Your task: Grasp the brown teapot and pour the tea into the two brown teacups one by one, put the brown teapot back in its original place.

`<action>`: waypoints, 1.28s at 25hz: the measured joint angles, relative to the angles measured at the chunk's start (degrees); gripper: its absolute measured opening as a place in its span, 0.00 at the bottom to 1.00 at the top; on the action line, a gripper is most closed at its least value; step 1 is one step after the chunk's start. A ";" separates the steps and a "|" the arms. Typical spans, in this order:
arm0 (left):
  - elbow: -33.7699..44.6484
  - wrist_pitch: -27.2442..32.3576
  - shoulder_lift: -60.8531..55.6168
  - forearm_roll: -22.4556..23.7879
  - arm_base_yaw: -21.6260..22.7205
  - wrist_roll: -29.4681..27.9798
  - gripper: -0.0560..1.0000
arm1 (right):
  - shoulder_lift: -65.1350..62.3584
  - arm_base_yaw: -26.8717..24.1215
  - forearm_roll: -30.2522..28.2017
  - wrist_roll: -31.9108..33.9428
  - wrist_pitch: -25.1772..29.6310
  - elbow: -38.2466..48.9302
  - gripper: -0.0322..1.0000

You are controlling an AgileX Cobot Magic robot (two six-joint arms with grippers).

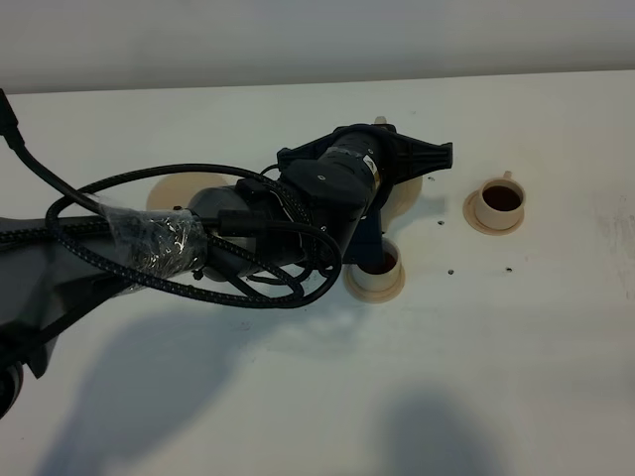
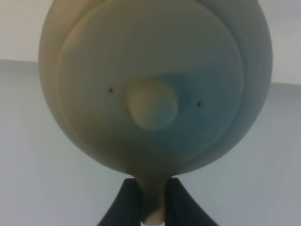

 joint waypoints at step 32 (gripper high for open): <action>0.00 -0.23 0.02 -1.20 0.00 -0.06 0.20 | 0.00 0.00 0.00 0.00 0.00 0.00 0.01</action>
